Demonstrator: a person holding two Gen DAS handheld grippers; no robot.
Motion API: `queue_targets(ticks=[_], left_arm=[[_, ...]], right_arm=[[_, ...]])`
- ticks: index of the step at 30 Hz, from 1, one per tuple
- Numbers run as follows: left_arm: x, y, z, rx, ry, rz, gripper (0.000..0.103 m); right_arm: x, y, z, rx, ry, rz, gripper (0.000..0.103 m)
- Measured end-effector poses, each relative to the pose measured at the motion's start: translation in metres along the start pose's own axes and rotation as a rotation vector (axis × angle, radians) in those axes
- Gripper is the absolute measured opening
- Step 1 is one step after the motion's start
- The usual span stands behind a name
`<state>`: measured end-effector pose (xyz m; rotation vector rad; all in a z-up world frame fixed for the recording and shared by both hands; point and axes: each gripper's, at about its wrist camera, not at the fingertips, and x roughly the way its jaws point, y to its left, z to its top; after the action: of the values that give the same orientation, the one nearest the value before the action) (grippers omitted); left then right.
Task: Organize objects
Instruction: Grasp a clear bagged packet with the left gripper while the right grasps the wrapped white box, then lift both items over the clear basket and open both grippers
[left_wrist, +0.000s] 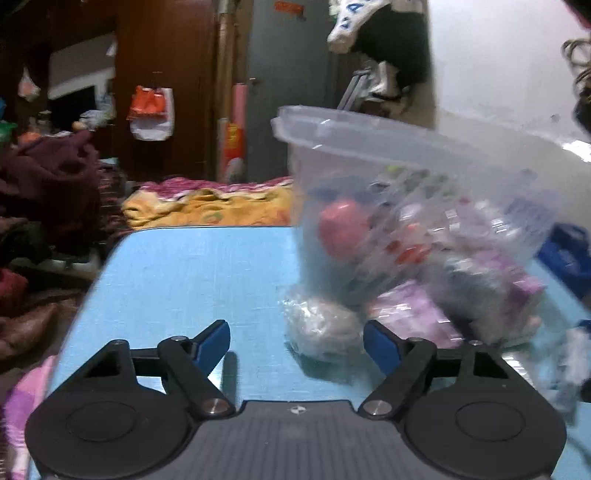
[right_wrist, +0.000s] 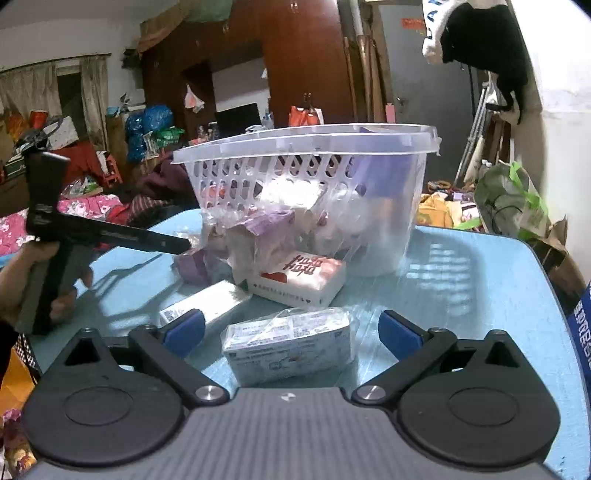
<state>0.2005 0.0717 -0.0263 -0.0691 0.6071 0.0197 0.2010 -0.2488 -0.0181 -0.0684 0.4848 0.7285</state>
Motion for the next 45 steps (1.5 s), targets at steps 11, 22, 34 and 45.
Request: queue_targets(ticks=[11,22,34,45], left_arm=[[0.012,0.002,0.006,0.014,0.032,-0.025,0.079],[-0.019,0.013,-0.01,-0.061,-0.07,-0.156,0.057],[-0.048,0.015,-0.026,-0.085,-0.243,-0.286,0.057],[-0.089,-0.019,0.057,-0.044,-0.392,-0.368,0.057]], right_arm=[[0.004,0.006,-0.005,-0.027,0.035,-0.007,0.079],[-0.01,0.003,-0.008,0.002,-0.066,-0.011,0.077],[-0.021,0.005,-0.013,0.002,-0.17,-0.035,0.077],[-0.046,0.019,0.09,-0.002,-0.421,-0.02,0.077]])
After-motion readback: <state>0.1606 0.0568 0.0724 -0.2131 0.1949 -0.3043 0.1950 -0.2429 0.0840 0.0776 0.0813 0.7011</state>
